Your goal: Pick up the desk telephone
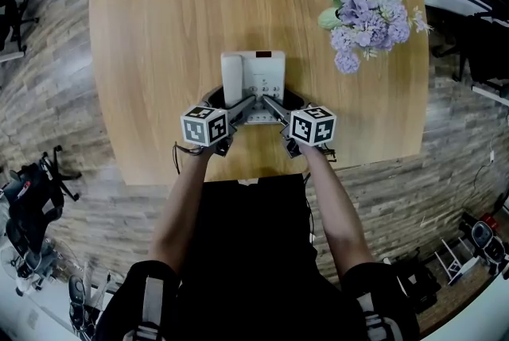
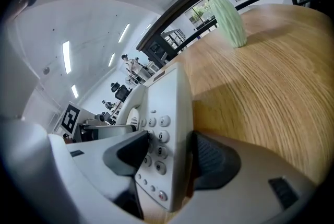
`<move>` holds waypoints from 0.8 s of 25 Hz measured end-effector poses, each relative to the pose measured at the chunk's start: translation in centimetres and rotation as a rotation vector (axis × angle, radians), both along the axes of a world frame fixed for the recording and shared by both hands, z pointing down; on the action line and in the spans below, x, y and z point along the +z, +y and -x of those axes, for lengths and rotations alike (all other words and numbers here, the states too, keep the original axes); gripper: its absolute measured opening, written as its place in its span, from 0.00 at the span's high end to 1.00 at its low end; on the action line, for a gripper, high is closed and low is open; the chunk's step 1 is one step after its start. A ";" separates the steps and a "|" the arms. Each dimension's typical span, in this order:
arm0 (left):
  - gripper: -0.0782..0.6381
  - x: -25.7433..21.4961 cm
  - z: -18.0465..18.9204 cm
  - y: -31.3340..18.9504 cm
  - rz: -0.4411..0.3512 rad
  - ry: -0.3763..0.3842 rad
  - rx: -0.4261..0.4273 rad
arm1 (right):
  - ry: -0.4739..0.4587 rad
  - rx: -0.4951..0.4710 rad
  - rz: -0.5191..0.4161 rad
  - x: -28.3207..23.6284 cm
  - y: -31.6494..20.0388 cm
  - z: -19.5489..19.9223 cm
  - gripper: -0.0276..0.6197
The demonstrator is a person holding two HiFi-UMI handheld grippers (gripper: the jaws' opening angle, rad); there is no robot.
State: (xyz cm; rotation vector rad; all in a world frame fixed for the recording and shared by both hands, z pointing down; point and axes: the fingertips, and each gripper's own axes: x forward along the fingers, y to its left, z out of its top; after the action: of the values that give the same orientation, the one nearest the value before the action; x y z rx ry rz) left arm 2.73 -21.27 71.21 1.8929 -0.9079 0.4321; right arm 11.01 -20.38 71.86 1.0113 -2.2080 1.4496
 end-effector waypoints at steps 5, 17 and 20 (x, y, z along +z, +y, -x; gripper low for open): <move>0.32 -1.0 0.5 -0.6 -0.025 0.001 -0.004 | -0.003 0.000 -0.022 -1.0 -0.6 0.5 0.55; 0.33 -4.6 2.4 -0.9 -0.111 0.005 0.011 | -0.025 0.038 -0.099 -4.3 -0.6 2.3 0.55; 0.33 -5.5 3.1 -0.5 -0.126 0.013 0.010 | -0.019 0.046 -0.128 -5.2 -0.2 3.0 0.55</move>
State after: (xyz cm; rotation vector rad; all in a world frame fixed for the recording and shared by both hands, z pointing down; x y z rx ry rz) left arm -0.39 -21.79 65.76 2.0132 -0.9366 0.3760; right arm 8.00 -20.60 66.70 1.0999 -2.3316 1.3560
